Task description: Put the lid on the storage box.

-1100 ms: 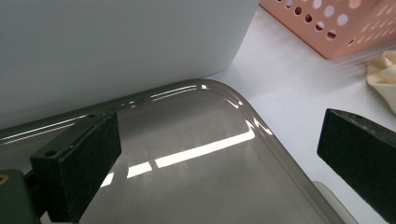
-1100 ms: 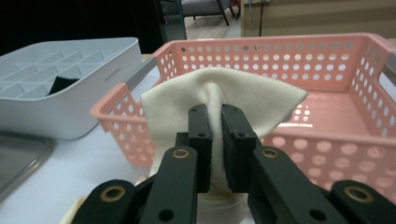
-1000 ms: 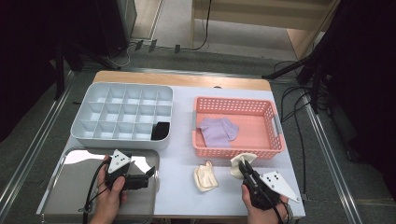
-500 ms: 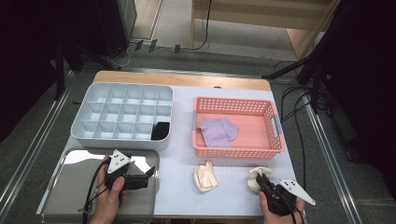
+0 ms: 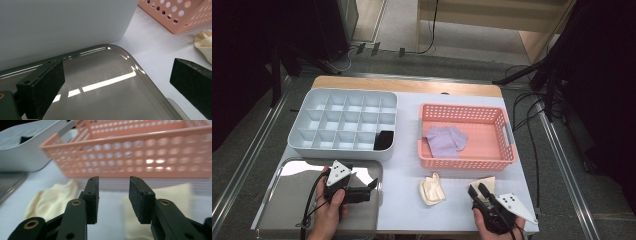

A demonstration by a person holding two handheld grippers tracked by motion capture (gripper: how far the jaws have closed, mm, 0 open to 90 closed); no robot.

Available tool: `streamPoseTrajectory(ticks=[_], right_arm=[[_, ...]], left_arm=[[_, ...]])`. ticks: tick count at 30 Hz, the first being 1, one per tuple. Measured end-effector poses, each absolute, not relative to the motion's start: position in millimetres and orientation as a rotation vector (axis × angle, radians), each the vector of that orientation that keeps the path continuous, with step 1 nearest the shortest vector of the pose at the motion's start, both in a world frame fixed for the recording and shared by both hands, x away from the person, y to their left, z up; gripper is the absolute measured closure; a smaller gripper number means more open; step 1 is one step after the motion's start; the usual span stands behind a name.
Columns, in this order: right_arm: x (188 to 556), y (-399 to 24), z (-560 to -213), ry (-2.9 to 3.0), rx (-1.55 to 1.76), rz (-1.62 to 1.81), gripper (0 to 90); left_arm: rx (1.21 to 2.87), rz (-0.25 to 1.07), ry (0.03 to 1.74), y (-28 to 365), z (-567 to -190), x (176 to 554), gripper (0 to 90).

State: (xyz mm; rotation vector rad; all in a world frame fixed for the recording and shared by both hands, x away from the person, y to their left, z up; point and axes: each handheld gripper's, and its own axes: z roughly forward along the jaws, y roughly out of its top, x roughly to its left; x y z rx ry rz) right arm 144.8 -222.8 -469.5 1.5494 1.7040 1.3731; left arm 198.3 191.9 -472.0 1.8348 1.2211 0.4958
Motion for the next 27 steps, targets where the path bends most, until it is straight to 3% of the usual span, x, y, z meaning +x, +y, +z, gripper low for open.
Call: streamPoseTrajectory(ticks=[12, 15, 16, 20, 26, 27], right_arm=[[156.1, -159.7, -495.8, 2.001, 1.496, 1.316, 62.4], [157.8, -154.0, -498.8, 2.027, 1.504, 1.283, 67.3], [158.0, -151.9, -498.1, 2.036, 1.509, 1.283, 73.5], [156.9, -151.4, -497.8, 2.037, 1.522, 1.285, 84.6], [154.6, -146.9, -498.2, 2.053, 1.523, 1.326, 86.6], [155.1, -145.4, -497.6, 2.064, 1.518, 1.335, 83.5]], left_arm=[[1.833, 0.494, 1.214, 192.5, -471.6, 198.2, 0.1], [1.831, 0.495, 1.217, 192.9, -470.8, 198.1, 0.1], [1.824, 0.498, 1.218, 192.6, -469.0, 198.1, 0.1], [1.845, 0.513, 1.200, 190.6, -466.1, 196.7, 0.1], [1.859, 0.510, 1.181, 181.8, -461.0, 193.4, 0.1], [1.862, 0.514, 1.177, 180.4, -459.5, 192.9, 0.1]])
